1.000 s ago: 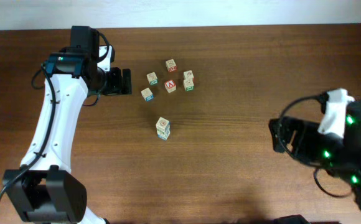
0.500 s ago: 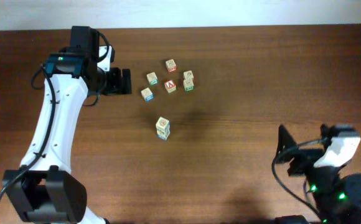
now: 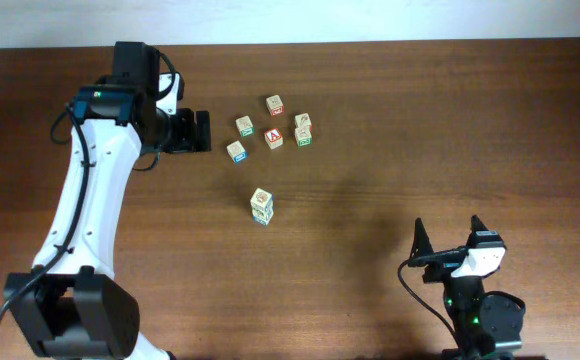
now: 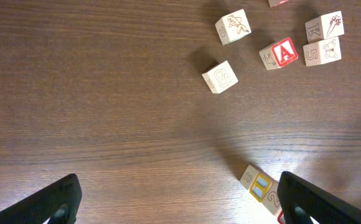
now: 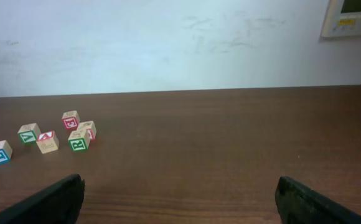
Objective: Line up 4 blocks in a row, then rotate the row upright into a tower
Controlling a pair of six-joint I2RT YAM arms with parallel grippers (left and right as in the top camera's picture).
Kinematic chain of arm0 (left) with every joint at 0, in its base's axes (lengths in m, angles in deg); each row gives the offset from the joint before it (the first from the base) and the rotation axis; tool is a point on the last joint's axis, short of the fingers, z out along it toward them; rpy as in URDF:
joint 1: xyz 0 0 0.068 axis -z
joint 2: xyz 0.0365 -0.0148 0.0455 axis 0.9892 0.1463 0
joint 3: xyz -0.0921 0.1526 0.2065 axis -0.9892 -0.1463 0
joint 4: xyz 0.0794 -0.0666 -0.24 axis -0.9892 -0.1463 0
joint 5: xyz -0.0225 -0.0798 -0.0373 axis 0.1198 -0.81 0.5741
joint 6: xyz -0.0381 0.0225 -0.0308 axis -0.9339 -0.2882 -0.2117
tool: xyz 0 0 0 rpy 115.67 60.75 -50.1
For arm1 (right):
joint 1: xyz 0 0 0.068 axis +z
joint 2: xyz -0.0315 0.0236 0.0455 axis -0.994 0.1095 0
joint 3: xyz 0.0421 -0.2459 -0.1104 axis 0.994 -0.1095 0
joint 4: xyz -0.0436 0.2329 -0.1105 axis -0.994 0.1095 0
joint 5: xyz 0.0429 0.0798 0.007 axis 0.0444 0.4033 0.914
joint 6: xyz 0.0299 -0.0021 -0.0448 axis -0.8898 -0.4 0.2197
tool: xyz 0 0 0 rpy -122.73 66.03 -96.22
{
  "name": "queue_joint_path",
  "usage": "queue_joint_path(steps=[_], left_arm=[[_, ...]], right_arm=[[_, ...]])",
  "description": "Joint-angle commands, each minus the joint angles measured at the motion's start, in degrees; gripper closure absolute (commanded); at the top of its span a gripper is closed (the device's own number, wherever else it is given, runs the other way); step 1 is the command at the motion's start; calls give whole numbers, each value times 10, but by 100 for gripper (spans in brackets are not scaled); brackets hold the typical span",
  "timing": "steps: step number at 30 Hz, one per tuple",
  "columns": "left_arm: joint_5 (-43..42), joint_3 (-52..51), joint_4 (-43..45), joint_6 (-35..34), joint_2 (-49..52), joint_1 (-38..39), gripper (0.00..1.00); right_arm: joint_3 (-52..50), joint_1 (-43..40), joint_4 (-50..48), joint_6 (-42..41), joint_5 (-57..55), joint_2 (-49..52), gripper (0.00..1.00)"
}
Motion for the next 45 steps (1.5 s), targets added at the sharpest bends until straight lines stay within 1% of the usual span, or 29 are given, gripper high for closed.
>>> queue_joint_path(steps=[1, 11, 12, 13, 14, 15, 16, 17, 19, 22, 24, 25, 26, 27, 30, 31, 33, 45], left_arm=[[0, 3, 0, 5, -2, -2, 1], [1, 3, 1, 5, -7, -2, 1], [28, 3, -1, 9, -21, -3, 1], [76, 3, 0, 11, -44, -3, 1], [81, -7, 14, 43, -71, -3, 1], [76, -28, 51, 74, -102, -2, 1], [50, -89, 132, 132, -158, -3, 1], [27, -187, 229, 170, -240, -3, 1], [23, -311, 331, 182, -337, -3, 1], [23, -586, 545, 190, -555, -3, 1], [19, -731, 644, 211, -681, -5, 1], [19, -785, 673, 221, -734, -5, 1], [19, -822, 685, 229, -771, -5, 1], [19, -868, 690, 229, -829, -7, 1], [19, -940, 683, 233, -932, -12, 1], [19, -951, 669, 240, -953, -13, 1], [22, -954, 591, 245, -1003, -13, 1], [28, -954, 593, 245, -1005, -13, 1]], right_arm=[[-12, -3, -3, 4, 1, -6, 2], [-12, -3, -3, 4, 1, -6, 2], [-12, -3, -3, 4, 1, -6, 2], [-12, -3, -3, 4, 1, -6, 2], [-12, -3, -3, 4, 1, -6, 2], [-12, -3, -3, 4, 1, -6, 2], [-12, -3, -3, 4, 1, -6, 2], [-12, -3, -3, 4, 1, -6, 2], [-12, -3, -3, 4, 1, -6, 2], [-12, -3, -3, 4, 1, -6, 2], [-12, -3, -3, 4, 1, -6, 2], [-12, -3, -3, 4, 1, -6, 2], [-12, -3, -3, 4, 1, -6, 2], [-12, -3, -3, 4, 1, -6, 2], [-12, -3, -3, 4, 1, -6, 2], [-12, -3, -3, 4, 1, -6, 2], [-12, -3, -3, 4, 1, -6, 2], [-12, -3, -3, 4, 1, -6, 2]])
